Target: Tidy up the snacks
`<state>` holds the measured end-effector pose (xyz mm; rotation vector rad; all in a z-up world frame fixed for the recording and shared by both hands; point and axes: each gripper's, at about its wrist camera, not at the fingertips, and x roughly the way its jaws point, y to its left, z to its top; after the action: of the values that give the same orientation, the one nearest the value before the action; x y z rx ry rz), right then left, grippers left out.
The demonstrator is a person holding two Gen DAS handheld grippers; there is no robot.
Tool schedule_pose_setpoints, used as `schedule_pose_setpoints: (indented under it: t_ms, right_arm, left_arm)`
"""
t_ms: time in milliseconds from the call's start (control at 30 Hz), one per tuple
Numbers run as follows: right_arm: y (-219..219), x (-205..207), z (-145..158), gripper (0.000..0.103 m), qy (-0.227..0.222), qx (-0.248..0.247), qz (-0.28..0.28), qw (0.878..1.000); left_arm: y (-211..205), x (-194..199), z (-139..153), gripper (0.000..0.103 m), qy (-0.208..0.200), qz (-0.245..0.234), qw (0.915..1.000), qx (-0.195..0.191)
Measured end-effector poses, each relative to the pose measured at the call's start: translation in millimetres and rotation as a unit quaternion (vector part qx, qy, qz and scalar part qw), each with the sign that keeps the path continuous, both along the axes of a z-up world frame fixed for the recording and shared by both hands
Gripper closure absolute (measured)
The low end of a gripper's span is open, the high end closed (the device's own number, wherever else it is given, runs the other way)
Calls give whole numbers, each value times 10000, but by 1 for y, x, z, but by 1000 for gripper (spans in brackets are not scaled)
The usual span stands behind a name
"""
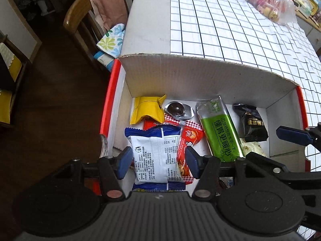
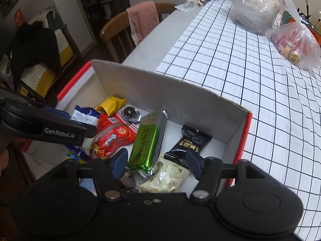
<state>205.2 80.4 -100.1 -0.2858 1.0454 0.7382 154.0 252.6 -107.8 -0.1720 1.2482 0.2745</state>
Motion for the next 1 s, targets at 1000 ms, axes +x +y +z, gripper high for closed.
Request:
schedule_pose_setpoints:
  t_ms: [1000]
  right_arm:
    - [-75, -51, 76, 0, -565, 1327, -129, 9895]
  left_arm:
    - [-40, -91, 82, 7, -1704, -45, 9853, -79]
